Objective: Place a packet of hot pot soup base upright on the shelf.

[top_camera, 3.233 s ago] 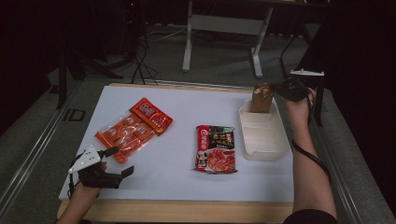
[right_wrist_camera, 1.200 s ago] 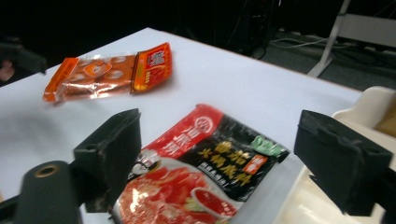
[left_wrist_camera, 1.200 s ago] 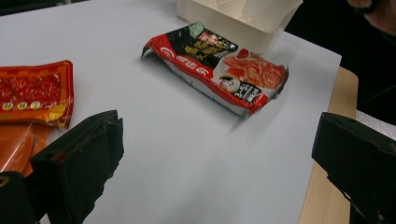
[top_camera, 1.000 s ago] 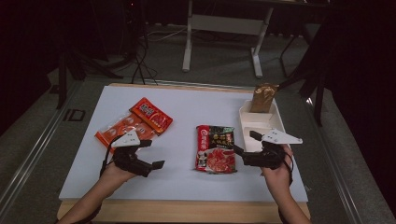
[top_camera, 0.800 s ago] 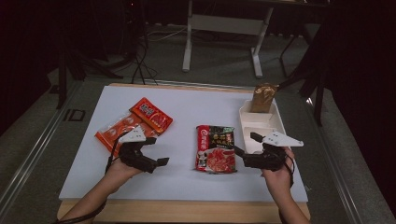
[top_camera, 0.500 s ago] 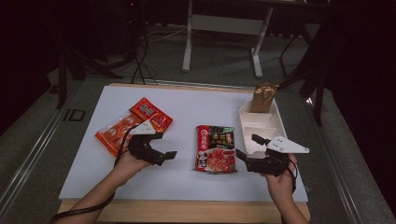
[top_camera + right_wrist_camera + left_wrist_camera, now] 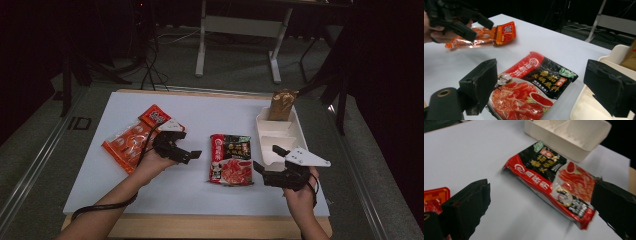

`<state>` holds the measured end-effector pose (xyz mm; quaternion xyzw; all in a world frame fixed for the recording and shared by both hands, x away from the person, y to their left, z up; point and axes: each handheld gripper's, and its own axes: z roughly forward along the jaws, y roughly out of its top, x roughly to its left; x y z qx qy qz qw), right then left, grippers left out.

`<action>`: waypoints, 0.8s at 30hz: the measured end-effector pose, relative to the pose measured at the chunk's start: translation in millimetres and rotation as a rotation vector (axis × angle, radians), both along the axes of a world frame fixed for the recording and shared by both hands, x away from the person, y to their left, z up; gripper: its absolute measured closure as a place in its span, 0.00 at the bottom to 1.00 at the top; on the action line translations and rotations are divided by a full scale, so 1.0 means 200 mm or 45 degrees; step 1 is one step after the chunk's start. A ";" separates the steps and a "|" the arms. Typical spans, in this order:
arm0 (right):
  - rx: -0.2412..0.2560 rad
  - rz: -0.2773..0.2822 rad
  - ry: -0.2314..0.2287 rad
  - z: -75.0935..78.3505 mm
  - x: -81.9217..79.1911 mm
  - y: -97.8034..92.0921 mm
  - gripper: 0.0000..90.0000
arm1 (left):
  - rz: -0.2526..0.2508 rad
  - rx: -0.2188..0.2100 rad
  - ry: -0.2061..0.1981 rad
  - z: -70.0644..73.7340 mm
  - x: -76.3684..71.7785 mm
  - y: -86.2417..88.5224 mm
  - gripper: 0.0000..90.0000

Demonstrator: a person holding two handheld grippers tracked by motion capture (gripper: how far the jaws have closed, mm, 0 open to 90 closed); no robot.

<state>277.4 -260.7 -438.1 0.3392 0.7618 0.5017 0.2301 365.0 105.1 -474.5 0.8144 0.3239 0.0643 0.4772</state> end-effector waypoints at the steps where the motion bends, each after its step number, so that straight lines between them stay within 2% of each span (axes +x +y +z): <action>1: 0.000 -0.013 -0.007 0.00 0.00 0.00 0.12 | 0.007 -0.007 0.011 0.00 0.02 -0.01 0.03; 5: 0.002 0.000 -0.015 0.00 0.00 0.01 0.12 | 0.010 -0.003 0.010 -0.01 0.06 -0.06 0.03; 7: -0.004 0.010 -0.014 0.00 0.00 0.01 0.12 | 0.017 -0.020 0.005 -0.02 0.09 -0.09 0.05; 11: -0.010 0.018 -0.007 -0.01 0.00 0.02 0.12 | 0.057 -0.027 0.024 -0.03 0.14 -0.15 0.05; 18: -0.005 0.021 0.000 -0.01 0.00 0.02 0.13 | 0.078 0.034 0.067 -0.08 0.23 -0.24 0.07; 19: -0.012 0.018 -0.004 -0.01 0.00 0.02 0.13 | 0.093 0.056 0.050 -0.09 0.24 -0.25 0.08; 20: -0.008 0.021 0.000 -0.01 0.00 0.01 0.13 | 0.100 0.054 0.048 -0.10 0.25 -0.25 0.11; 24: -0.011 0.031 0.006 -0.01 0.00 0.02 0.13 | 0.124 0.086 0.070 -0.13 0.30 -0.28 0.17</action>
